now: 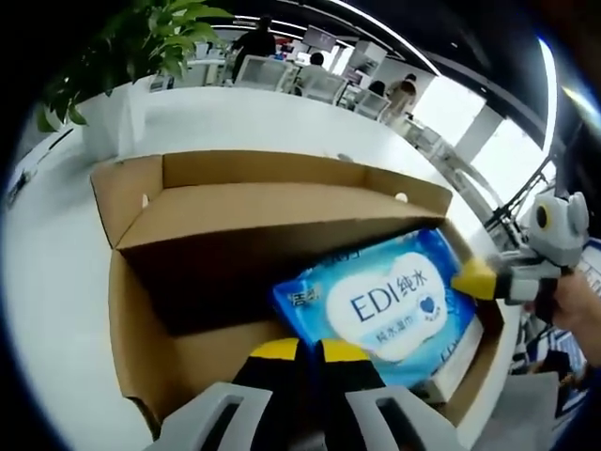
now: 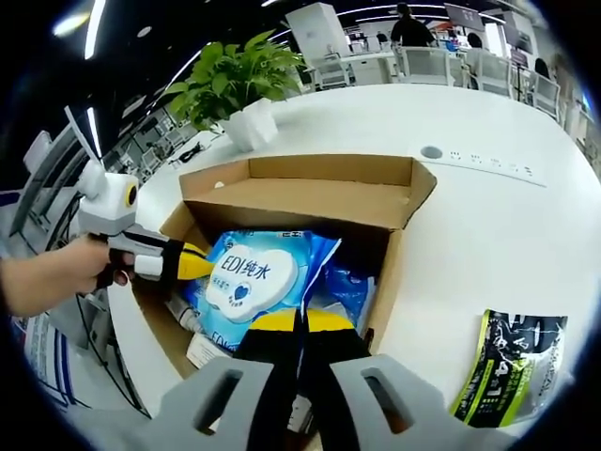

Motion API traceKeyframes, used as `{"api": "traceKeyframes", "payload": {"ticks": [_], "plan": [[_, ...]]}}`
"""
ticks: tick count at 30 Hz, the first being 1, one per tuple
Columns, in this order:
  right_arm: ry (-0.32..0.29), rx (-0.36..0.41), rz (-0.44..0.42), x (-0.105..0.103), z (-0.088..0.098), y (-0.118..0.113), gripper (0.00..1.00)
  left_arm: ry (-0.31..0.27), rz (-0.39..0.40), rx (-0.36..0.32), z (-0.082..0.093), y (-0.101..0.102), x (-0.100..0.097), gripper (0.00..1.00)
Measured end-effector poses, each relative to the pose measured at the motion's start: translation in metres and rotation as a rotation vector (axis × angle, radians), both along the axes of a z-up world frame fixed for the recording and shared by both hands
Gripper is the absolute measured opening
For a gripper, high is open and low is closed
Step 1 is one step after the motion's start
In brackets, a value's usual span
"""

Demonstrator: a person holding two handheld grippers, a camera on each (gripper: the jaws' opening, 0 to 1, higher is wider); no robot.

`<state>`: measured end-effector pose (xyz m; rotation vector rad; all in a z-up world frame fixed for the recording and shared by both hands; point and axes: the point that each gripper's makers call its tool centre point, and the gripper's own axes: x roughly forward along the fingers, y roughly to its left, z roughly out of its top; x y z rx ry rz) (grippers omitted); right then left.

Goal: Operate the shoe box by opening the lid, removing the specified soft item, and placing it in the target area until the item is outside and the box remains undamaged.

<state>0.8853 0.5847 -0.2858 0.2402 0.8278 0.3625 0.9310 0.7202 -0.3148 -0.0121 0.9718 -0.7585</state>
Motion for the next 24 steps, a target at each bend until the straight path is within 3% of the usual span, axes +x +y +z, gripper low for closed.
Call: {"api": "traceKeyframes", "payload": {"ticks": [13, 24], "plan": [[0.010, 0.021, -0.019, 0.002, 0.003, 0.004, 0.00, -0.054, -0.003, 0.015, 0.020, 0.009, 0.004, 0.01], [-0.022, 0.036, -0.014, 0.001, 0.025, 0.003, 0.00, -0.099, 0.018, -0.007, 0.054, 0.008, 0.000, 0.00]]}}
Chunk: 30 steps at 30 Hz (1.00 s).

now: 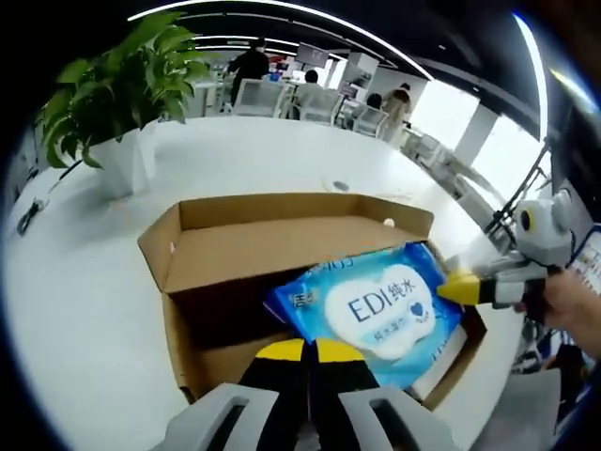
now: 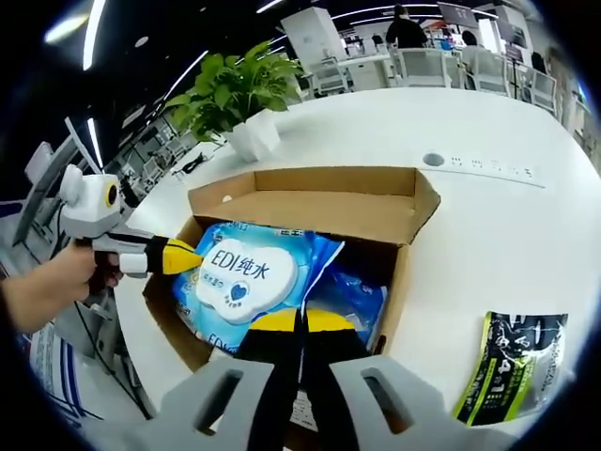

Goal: Operate the shoe box by opening the lid, removing the specified soft item, and placing it in the target area until the item is outside and the box remains undamaged.

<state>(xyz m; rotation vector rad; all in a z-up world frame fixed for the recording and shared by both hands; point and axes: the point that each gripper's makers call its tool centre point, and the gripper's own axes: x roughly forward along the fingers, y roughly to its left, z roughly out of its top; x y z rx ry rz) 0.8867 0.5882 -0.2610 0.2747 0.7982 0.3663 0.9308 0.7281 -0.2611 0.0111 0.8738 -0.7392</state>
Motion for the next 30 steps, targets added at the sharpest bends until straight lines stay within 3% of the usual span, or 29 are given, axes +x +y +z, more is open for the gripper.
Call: {"api": "traceKeyframes", "payload": {"ticks": [13, 21, 27, 30], "plan": [[-0.055, 0.005, 0.027, -0.008, 0.034, -0.009, 0.00, -0.056, 0.043, -0.029, 0.044, -0.007, -0.002, 0.00], [-0.077, -0.002, 0.016, -0.015, 0.049, -0.039, 0.00, -0.082, 0.034, -0.046, 0.064, -0.039, -0.014, 0.00], [-0.088, -0.008, 0.005, -0.026, 0.057, -0.060, 0.00, -0.087, 0.019, -0.056, 0.069, -0.061, -0.021, 0.00], [-0.088, -0.013, -0.011, -0.031, 0.057, -0.079, 0.00, -0.086, 0.000, -0.060, 0.071, -0.083, -0.033, 0.00]]}}
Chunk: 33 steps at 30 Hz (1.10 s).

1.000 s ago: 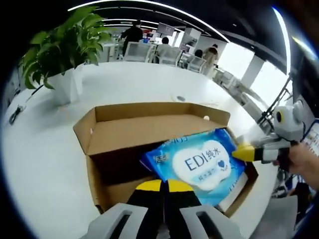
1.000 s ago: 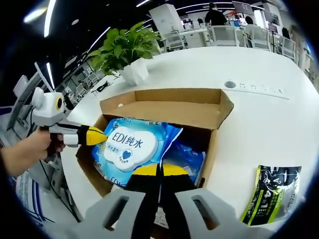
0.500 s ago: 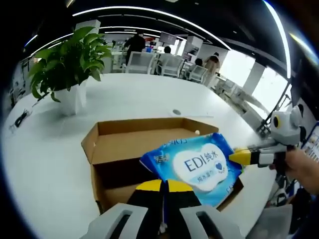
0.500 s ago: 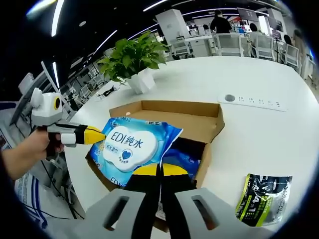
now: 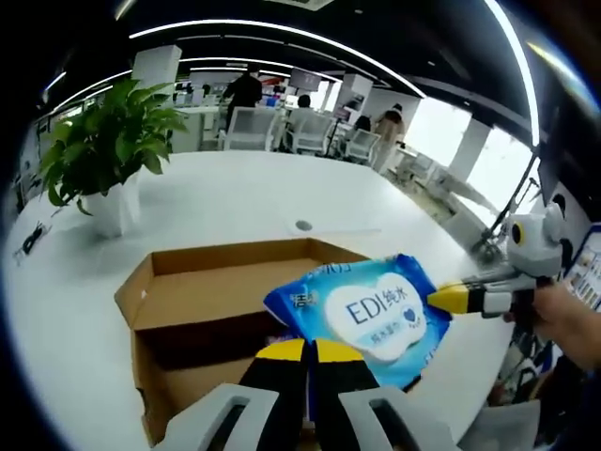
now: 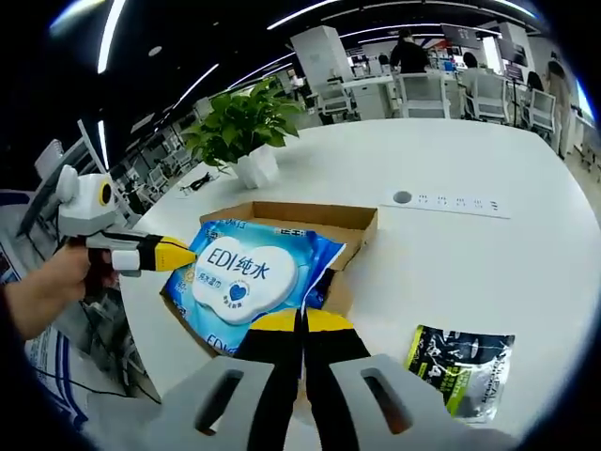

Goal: Operate the shoe box by opening the lid, removing the specified soft item, and placing it in the target area until the item is outside and the box remains undamaged.

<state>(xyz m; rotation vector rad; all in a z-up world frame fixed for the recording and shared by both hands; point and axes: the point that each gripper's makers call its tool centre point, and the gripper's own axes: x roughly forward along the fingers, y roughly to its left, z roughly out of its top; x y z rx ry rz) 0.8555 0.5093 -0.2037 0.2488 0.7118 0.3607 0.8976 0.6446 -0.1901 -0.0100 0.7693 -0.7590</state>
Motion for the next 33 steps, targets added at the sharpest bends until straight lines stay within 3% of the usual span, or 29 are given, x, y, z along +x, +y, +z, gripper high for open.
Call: {"api": "traceKeyframes", "payload": {"ticks": [14, 21, 33], "plan": [[0.013, -0.007, -0.091, -0.027, -0.003, -0.082, 0.00, 0.018, -0.095, -0.012, -0.005, -0.086, -0.020, 0.00], [0.019, -0.005, -0.115, -0.037, -0.006, -0.110, 0.00, 0.023, -0.118, -0.008, -0.008, -0.114, -0.022, 0.00], [0.027, 0.000, -0.140, -0.044, -0.012, -0.142, 0.00, 0.029, -0.143, 0.000, -0.013, -0.145, -0.024, 0.00]]}}
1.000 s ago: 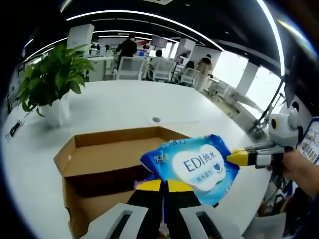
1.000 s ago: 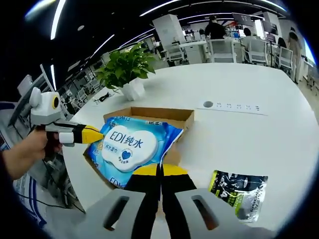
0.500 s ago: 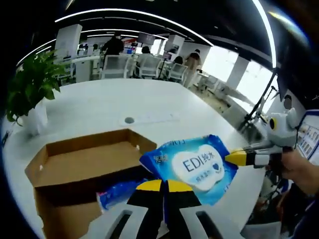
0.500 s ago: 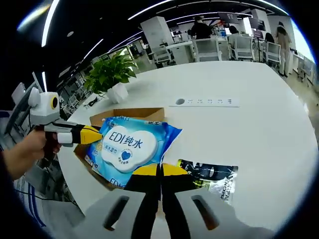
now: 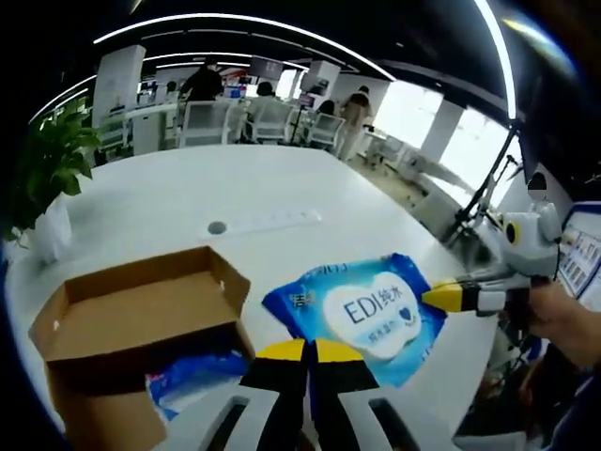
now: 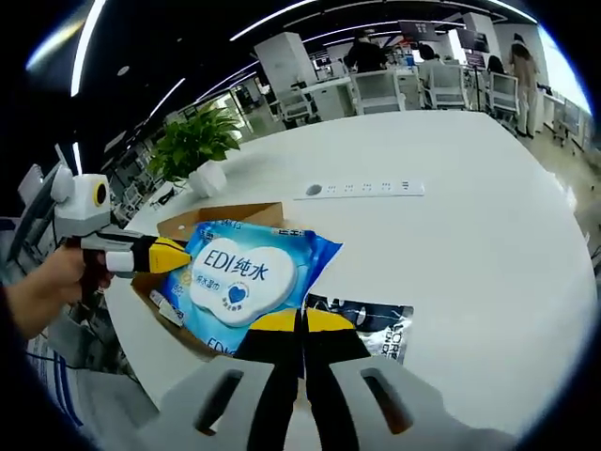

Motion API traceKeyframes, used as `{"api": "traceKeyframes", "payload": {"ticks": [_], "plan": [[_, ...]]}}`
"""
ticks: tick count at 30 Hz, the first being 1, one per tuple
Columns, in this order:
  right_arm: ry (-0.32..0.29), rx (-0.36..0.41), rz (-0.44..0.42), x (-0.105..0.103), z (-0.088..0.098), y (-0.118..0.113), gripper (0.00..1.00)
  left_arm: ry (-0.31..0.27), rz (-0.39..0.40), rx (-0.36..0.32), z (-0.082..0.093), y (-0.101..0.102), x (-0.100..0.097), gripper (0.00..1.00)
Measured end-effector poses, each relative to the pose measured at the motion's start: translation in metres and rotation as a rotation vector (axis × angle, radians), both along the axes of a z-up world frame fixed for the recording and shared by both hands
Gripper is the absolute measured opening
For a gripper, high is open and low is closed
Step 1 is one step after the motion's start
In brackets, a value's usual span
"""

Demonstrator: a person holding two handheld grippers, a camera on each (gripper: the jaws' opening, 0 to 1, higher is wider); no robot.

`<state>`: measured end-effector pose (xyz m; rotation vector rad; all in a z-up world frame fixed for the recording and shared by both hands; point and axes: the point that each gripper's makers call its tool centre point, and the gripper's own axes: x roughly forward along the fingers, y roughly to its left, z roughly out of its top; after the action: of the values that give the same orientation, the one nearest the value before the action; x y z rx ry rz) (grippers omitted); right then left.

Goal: Operate the shoe box by opening the lid, removing the specified soft item, and placing it in the target area until the item is outside and the box remains undamaged.

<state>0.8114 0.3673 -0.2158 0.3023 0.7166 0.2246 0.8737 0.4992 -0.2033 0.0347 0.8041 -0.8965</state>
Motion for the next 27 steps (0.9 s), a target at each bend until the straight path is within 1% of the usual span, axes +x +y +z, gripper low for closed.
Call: {"api": "traceKeyframes", "payload": {"ticks": [4, 8, 16, 18, 23, 25, 27], "plan": [[0.003, 0.000, -0.007, -0.004, -0.002, -0.010, 0.00, 0.005, -0.006, 0.003, -0.003, -0.010, -0.002, 0.00], [0.009, 0.001, -0.011, -0.008, -0.005, -0.020, 0.00, 0.011, -0.011, 0.006, -0.003, -0.021, -0.010, 0.00], [0.027, 0.004, -0.022, -0.017, -0.017, -0.043, 0.00, 0.026, -0.024, 0.013, -0.016, -0.044, -0.013, 0.00], [0.033, 0.004, -0.025, -0.017, -0.021, -0.050, 0.00, 0.030, -0.027, 0.015, -0.017, -0.050, -0.018, 0.00], [0.054, -0.007, -0.022, -0.023, -0.034, -0.061, 0.00, 0.044, -0.038, 0.024, -0.031, -0.063, -0.025, 0.00], [0.067, -0.007, -0.020, -0.024, -0.041, -0.066, 0.00, 0.041, -0.050, 0.037, -0.040, -0.068, -0.026, 0.00], [0.080, -0.008, -0.020, -0.027, -0.049, -0.069, 0.00, 0.046, -0.052, 0.040, -0.044, -0.071, -0.029, 0.00]]}}
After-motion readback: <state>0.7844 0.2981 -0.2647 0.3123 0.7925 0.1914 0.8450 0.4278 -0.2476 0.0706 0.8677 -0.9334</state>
